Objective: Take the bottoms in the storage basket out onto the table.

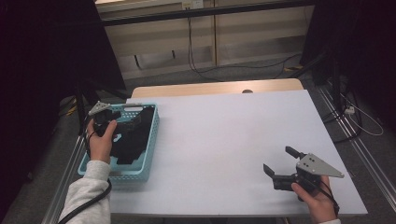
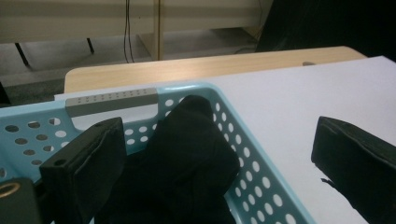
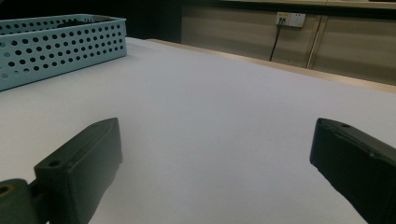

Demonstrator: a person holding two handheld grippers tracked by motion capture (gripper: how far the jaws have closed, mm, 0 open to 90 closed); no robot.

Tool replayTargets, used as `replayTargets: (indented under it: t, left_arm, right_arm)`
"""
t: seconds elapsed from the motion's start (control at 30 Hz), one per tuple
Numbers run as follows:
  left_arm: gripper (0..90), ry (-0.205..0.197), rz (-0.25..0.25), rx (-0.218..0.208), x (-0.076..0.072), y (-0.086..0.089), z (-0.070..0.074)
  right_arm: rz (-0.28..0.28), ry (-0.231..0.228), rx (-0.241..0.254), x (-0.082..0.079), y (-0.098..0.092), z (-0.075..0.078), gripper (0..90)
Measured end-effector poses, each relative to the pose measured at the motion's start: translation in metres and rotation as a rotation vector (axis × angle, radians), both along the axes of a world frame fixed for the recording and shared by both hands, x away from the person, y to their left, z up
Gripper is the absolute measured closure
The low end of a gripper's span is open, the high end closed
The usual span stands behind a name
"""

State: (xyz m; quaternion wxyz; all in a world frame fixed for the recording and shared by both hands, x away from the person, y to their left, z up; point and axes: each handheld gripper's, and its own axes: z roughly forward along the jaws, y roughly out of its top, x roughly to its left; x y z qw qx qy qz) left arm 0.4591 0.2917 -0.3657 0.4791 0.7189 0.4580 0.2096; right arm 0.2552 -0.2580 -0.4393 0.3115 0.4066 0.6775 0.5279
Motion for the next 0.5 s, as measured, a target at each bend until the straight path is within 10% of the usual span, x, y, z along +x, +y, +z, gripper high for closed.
replayTargets:
  t: [0.5]
  left_arm:
    - [3.7,0.040,0.002,0.045,-0.002,0.003,-0.012]
  right_arm:
    - [0.020,-0.008,-0.008,0.000,0.005,0.002,1.5]
